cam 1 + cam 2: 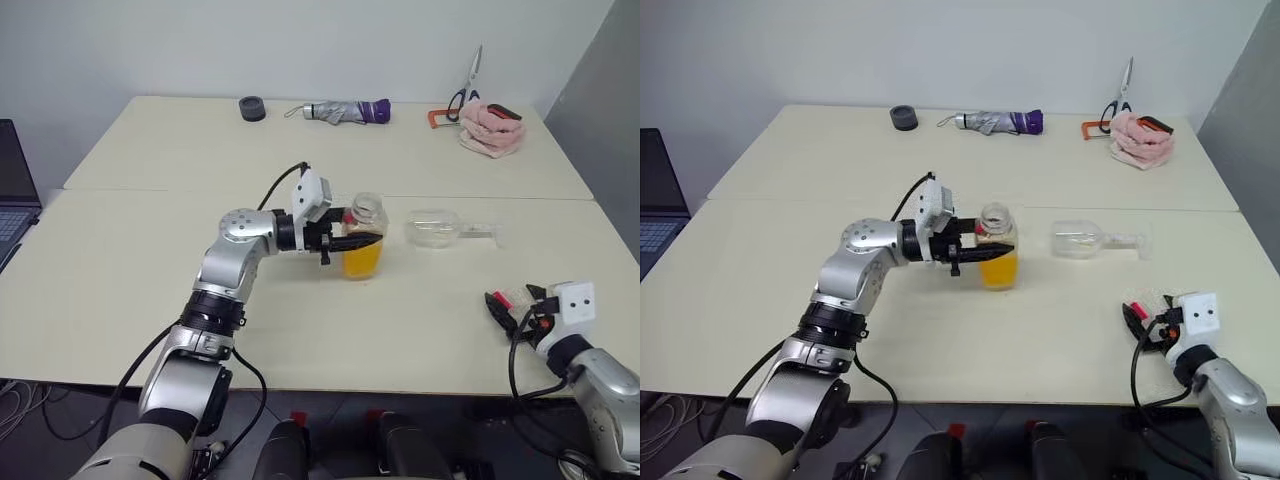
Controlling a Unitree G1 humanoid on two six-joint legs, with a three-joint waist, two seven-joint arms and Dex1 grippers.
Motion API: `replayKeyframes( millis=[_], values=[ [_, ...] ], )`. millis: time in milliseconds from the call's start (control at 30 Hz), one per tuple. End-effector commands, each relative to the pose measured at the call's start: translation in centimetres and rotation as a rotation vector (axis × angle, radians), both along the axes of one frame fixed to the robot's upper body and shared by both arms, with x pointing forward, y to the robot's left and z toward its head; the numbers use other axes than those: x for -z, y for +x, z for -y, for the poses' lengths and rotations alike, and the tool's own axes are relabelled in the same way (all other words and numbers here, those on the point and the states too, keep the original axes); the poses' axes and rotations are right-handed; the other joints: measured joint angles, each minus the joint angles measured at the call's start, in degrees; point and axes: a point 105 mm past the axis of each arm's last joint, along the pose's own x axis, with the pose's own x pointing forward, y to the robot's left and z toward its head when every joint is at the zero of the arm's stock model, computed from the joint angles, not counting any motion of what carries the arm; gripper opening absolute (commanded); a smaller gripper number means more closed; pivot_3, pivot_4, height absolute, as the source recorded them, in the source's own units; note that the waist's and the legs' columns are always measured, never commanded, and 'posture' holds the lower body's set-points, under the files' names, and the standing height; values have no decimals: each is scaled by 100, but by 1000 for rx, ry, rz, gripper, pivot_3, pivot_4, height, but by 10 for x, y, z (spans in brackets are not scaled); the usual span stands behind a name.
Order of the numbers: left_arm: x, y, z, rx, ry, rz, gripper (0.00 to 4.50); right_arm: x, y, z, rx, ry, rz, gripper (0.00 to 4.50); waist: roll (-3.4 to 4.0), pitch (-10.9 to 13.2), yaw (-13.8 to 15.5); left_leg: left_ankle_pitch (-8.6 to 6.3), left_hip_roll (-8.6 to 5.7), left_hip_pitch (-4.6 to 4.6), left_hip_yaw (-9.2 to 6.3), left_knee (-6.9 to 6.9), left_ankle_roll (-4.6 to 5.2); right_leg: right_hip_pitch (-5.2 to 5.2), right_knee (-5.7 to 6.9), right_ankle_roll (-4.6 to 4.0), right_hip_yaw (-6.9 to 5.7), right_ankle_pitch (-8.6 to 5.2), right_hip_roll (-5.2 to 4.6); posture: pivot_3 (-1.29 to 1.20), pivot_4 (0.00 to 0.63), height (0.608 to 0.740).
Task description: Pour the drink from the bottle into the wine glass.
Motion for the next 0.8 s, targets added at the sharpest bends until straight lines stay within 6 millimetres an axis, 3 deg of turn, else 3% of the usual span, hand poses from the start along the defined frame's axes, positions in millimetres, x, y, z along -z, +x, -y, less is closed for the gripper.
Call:
replayKeyframes(
  millis=[33, 233, 433, 633, 800],
  values=[
    [-26, 12, -26, -137, -89, 54, 1758, -53, 0, -27, -159, -57, 130, 4500, 2, 1, -25, 0, 0, 2, 1, -1, 0, 0, 1, 0, 2, 0, 0, 0, 150, 740],
    [-33, 47, -86, -495, -124, 89, 1758, -98, 4, -121, -553, -7, 176, 4500, 1, 1, -77, 0, 9, 8, -9, 0, 0, 2, 5, 5, -3, -3, 9, 0, 150, 740],
    [-34, 70, -151, -846, -132, 123, 1758, -111, 18, -192, -788, -20, 186, 4500, -3, 4, -5, 0, 0, -10, -16, 4, 0, -3, -4, -2, -17, 1, -3, 0, 150, 740],
    [-30, 76, -190, -1035, -162, 103, 1757, -115, 37, -233, -838, -30, 201, 4500, -5, 3, 41, 0, -13, -22, -17, 4, 0, -9, -8, -2, -27, 2, -27, 0, 150, 740],
    [-26, 78, -198, -1090, -176, 88, 1751, -117, 41, -252, -866, -28, 204, 4500, -8, 2, 39, 0, -16, -22, -18, 5, -1, -9, -6, -3, -31, 2, -35, 0, 150, 740]
  ],
)
